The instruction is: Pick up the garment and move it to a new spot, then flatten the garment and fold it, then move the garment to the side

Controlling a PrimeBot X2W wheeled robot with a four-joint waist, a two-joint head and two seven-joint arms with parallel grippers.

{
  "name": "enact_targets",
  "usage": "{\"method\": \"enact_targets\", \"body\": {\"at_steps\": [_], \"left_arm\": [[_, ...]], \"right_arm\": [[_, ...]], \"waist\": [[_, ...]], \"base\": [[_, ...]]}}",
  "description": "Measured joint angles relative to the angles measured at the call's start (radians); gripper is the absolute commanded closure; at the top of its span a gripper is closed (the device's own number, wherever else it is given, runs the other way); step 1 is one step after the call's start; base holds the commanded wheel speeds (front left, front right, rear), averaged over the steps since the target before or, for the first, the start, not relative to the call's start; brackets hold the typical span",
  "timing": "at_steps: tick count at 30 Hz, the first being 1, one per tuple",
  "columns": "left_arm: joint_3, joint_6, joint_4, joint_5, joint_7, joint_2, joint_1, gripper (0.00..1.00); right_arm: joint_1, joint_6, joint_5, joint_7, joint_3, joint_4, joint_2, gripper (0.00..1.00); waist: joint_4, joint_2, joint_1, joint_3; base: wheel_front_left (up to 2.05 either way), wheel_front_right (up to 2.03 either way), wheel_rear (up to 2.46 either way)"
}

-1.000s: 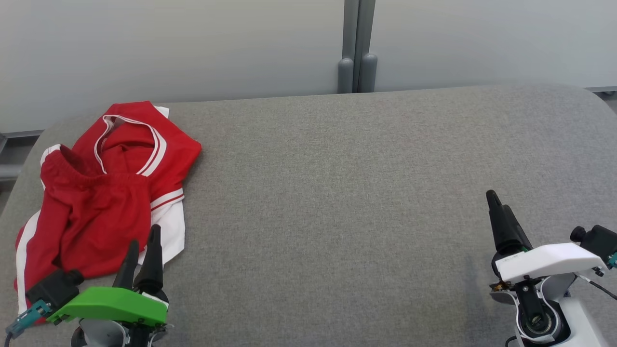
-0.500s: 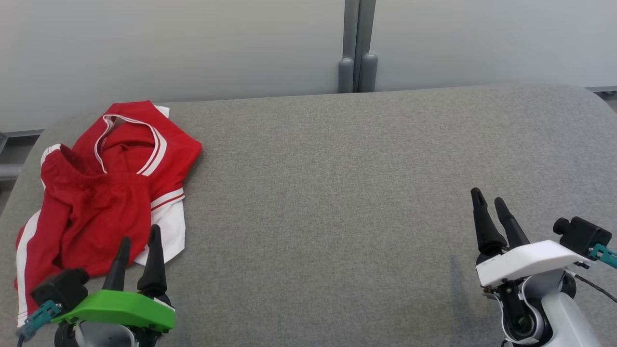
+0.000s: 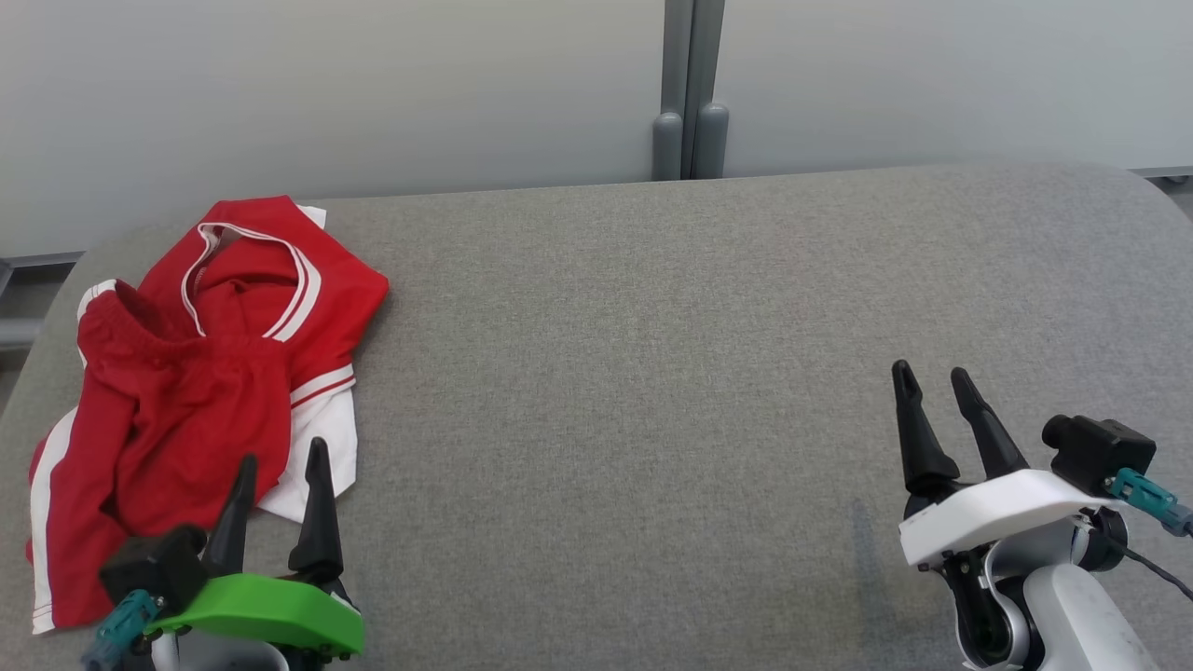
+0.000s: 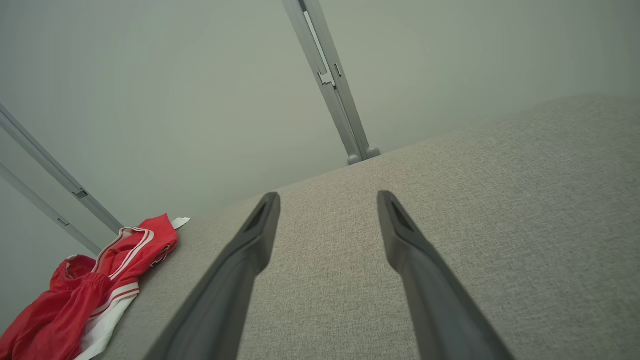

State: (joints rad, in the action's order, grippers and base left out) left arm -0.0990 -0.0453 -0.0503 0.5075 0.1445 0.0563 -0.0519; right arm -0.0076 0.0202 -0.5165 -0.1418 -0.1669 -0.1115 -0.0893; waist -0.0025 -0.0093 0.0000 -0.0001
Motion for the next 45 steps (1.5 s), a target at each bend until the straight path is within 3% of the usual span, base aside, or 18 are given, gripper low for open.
{"method": "enact_targets", "body": {"at_steps": [31, 45], "left_arm": [[-0.043, -0.062, 0.035, -0.332, 0.105, -0.003, -0.054, 0.0], [-0.044, -0.062, 0.028, -0.334, 0.107, -0.004, -0.064, 0.0]], "right_arm": [[0.037, 0.055, 0.407, -0.107, -0.069, 0.03, -0.016, 0.0], [0.038, 0.061, 0.412, -0.109, -0.061, 0.025, -0.016, 0.0]], "waist": [[-0.005, 0.0, 0.0, -0.002], [-0.005, 0.0, 0.0, -0.003]], "base": [[0.0, 0.0, 0.0], [0.0, 0.0, 0.0]]}}
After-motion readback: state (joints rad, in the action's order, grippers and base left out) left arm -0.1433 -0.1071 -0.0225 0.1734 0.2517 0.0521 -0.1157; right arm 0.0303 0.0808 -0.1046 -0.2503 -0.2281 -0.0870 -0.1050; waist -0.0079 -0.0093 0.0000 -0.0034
